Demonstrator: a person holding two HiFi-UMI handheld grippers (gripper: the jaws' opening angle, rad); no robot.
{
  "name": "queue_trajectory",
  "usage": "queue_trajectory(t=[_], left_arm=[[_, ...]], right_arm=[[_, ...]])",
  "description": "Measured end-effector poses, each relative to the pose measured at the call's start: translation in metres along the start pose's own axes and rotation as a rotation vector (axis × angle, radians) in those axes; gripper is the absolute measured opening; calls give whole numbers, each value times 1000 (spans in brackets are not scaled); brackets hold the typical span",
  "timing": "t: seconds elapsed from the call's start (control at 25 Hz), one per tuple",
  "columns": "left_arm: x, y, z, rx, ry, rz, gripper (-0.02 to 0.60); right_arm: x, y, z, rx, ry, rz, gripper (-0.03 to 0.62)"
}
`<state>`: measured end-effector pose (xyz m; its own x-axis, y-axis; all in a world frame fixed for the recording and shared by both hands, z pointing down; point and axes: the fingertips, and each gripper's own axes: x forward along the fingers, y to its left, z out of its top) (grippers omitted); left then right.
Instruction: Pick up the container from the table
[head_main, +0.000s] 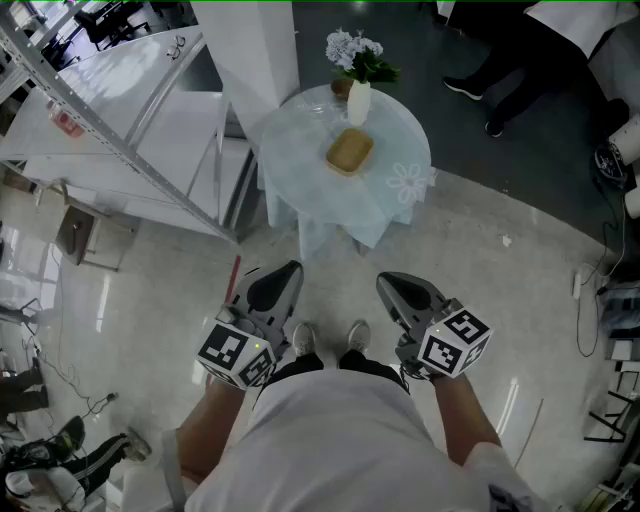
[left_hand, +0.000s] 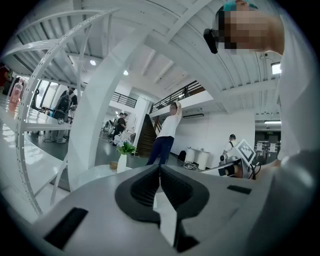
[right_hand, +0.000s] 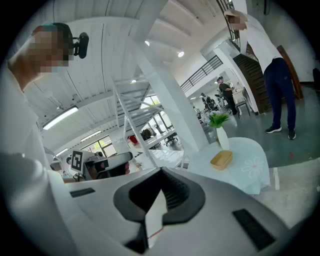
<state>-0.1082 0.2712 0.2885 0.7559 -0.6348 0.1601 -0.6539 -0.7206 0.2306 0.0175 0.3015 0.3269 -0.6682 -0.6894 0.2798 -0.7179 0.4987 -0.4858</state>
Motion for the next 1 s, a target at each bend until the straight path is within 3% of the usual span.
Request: queue_trajectory(t=[0.52,1.0], left_arm=[[16,-2,-4,-14,2,8,23],[41,-24,-7,-12,-1,38,23]], right_arm=[[-1,-22,7,40,-13,-19,23],[-20,-47,12,36,-3,23,23]])
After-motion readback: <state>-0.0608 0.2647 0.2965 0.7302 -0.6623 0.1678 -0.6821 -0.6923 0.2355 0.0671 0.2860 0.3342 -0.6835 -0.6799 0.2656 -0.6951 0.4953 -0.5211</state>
